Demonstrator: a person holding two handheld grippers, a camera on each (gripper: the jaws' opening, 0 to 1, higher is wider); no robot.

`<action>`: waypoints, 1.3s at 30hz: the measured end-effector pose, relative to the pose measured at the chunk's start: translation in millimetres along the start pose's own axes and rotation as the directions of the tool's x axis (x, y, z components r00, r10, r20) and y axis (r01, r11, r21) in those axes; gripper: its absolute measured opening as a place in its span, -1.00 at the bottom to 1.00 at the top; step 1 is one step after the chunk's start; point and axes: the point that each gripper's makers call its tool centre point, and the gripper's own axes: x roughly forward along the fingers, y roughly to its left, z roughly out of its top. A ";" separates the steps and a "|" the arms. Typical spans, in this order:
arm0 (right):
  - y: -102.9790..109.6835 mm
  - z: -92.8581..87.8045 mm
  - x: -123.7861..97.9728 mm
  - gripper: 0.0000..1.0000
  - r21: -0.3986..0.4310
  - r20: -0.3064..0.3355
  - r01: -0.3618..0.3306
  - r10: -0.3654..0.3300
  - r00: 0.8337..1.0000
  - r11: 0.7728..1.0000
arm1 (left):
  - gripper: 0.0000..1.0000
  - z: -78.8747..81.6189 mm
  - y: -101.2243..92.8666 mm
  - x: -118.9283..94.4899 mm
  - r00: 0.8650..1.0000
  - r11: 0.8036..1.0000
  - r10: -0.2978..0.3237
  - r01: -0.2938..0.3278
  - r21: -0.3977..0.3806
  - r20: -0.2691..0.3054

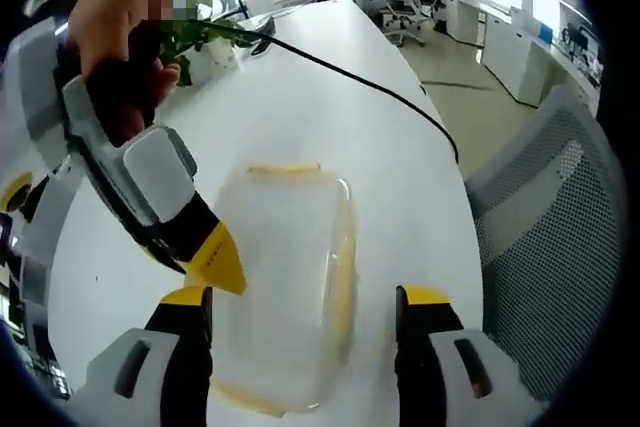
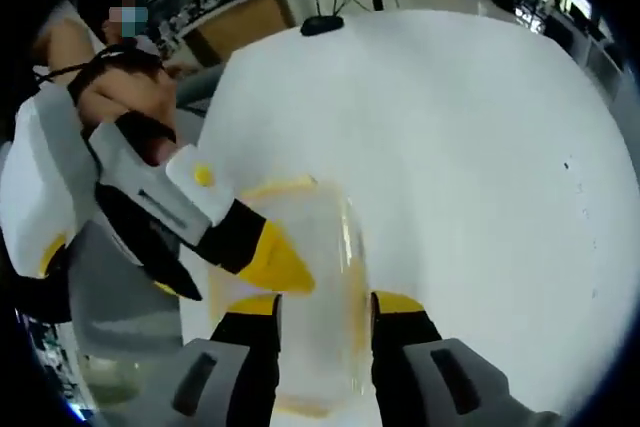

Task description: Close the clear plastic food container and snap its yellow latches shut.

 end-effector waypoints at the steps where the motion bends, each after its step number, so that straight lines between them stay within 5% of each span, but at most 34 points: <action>1: -0.1 -1.3 -1.3 -0.15 -0.023 0.005 0.016 -0.016 1.000 1.000 | 0.80 0.8 -1.3 -0.7 1.000 1.000 -0.015 0.015 -0.019 0.003; 3: 6.2 -2.6 -3.4 0.07 -0.023 0.015 0.009 -0.008 1.000 1.000 | 0.95 1.2 -3.1 -1.8 0.999 0.994 -0.032 0.033 -0.106 0.007; 6: 13.8 -1.4 -2.4 0.53 -0.047 0.052 0.018 -0.016 0.999 0.999 | 0.98 3.0 -3.5 -5.6 0.997 0.991 -0.079 0.081 -0.107 0.021; 10: 16.3 -16.6 -1.2 0.53 -0.109 -0.008 0.062 -0.063 0.998 0.992 | 0.94 -6.3 -3.3 -5.9 0.994 0.994 -0.104 0.103 -0.048 -0.031; 15: 22.8 -19.7 -5.4 0.57 -0.079 0.035 0.080 -0.077 0.996 0.994 | 0.92 -8.3 3.6 -6.8 0.994 0.993 -0.106 0.104 -0.061 -0.030; 25: 31.4 -40.3 -4.6 0.60 -0.105 0.004 0.107 -0.108 0.994 0.989 | 0.85 -11.3 13.5 -12.8 0.989 0.988 -0.144 0.141 -0.068 -0.037; 39: 31.7 -46.3 2.7 0.63 -0.121 0.007 0.162 -0.163 0.987 0.979 | 0.77 -35.4 23.0 -5.2 0.976 0.984 -0.180 0.179 -0.020 -0.123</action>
